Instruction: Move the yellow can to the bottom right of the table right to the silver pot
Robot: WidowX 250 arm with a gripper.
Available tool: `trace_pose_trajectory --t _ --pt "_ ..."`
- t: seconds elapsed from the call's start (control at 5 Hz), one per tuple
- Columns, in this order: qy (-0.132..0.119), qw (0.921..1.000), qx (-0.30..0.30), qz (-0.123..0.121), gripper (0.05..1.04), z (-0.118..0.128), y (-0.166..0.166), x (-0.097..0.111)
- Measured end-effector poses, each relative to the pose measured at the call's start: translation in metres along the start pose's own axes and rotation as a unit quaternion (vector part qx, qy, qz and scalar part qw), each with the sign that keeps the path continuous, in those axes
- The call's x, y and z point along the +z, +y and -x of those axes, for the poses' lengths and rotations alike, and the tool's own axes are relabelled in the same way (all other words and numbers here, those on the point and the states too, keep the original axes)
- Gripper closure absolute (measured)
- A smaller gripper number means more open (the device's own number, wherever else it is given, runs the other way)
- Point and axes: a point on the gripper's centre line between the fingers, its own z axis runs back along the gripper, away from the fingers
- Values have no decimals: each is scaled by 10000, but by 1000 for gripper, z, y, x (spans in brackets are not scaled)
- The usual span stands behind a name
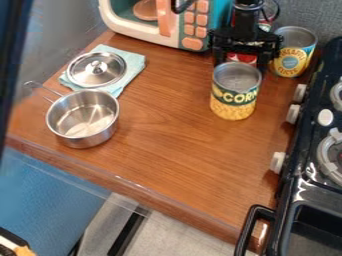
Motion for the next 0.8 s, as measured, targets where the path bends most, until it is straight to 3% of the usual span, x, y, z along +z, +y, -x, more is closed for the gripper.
trace_pose_trajectory --t 0.8 --pt "207 9951 -961 -96 83 95 35 12"
